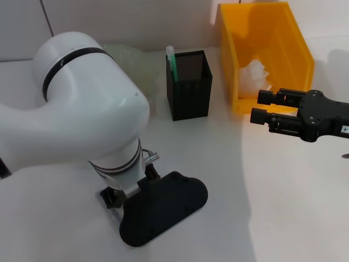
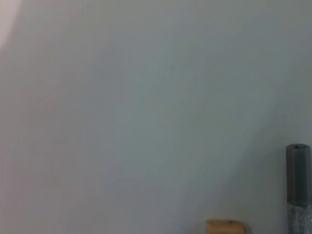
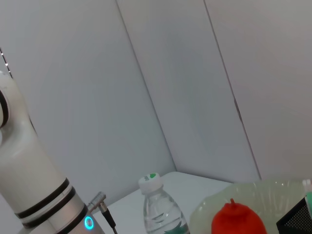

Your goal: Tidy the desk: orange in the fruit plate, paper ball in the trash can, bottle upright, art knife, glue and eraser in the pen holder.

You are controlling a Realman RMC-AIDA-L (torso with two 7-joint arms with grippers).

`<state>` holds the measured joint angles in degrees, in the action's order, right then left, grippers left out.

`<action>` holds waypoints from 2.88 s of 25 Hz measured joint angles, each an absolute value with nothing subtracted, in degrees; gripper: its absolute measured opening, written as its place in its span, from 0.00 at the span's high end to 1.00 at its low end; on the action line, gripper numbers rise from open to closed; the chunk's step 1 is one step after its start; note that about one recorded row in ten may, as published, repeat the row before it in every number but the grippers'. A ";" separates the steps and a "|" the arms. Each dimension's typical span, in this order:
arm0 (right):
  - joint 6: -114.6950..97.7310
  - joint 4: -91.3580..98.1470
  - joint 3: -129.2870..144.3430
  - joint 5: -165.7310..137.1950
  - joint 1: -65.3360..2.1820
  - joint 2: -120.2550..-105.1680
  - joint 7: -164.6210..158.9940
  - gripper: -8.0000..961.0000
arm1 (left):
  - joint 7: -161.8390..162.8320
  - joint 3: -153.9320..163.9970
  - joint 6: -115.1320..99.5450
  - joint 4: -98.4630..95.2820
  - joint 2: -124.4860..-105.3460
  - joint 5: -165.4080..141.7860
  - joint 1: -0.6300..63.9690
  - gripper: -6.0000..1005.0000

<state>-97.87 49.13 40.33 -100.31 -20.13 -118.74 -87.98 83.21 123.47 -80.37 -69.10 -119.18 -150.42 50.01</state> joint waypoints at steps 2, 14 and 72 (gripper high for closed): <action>-97.95 49.13 40.34 -100.31 -20.09 -118.74 -87.97 0.35 | 83.13 123.64 -80.41 -69.21 -119.18 -150.54 49.96 0.65; -98.08 49.13 40.34 -100.31 -20.20 -118.83 -87.99 0.35 | 83.03 124.09 -79.97 -69.37 -119.18 -150.63 49.51 0.73; -109.11 42.46 20.03 -82.11 -18.59 -114.88 -86.62 0.35 | 81.08 92.81 -67.18 -63.81 -118.40 -72.67 21.89 0.72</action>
<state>-109.11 42.46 20.04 -82.11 -18.59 -114.88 -86.62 81.08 92.81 -67.18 -63.81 -118.40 -72.67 21.89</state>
